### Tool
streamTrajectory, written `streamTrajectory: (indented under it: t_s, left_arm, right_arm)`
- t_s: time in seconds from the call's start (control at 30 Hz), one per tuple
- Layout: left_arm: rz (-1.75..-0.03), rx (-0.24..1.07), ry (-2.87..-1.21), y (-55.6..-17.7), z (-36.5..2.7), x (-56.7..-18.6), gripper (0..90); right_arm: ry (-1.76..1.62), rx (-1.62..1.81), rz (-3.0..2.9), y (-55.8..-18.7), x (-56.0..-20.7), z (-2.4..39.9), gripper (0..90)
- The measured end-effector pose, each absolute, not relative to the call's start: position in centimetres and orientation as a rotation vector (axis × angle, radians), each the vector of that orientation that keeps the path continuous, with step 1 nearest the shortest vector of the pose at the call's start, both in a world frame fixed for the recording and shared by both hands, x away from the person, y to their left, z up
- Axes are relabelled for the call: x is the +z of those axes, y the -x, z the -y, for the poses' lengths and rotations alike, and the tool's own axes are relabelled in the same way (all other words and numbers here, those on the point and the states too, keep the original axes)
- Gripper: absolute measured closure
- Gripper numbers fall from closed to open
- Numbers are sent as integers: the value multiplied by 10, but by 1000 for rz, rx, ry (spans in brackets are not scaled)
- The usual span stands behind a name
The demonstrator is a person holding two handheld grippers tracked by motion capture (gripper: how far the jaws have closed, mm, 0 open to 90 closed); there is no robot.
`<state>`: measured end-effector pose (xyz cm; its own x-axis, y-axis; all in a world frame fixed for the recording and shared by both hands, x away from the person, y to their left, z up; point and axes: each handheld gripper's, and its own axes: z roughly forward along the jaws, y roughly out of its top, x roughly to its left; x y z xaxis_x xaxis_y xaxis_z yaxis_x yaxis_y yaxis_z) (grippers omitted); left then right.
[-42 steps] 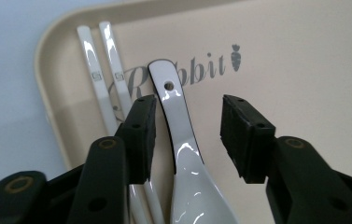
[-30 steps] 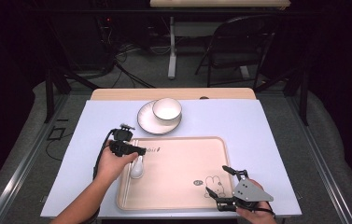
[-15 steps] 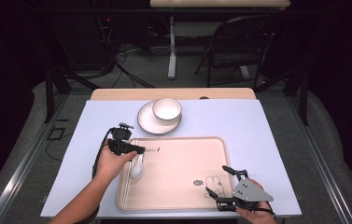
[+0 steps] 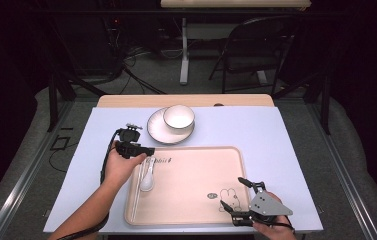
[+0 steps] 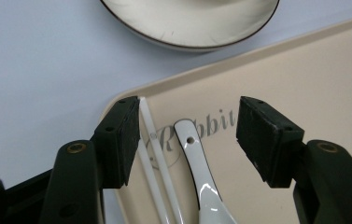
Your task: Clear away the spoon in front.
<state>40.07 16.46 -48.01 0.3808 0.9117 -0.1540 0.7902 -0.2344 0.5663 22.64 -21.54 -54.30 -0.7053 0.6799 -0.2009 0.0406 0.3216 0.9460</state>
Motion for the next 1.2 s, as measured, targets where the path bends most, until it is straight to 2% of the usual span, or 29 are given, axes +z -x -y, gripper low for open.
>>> streamTrajectory:
  t_s: [0.7,1.2]
  left_arm:
    - [-1452,311,-1966,-436,-152,-451,382]
    - [-1511,348,-1909,-462,-146,-448,382]
  right_arm:
    - [-632,1410,-2006,-226,-543,215,135]
    - [-631,1412,-2006,-226,-543,215,135]
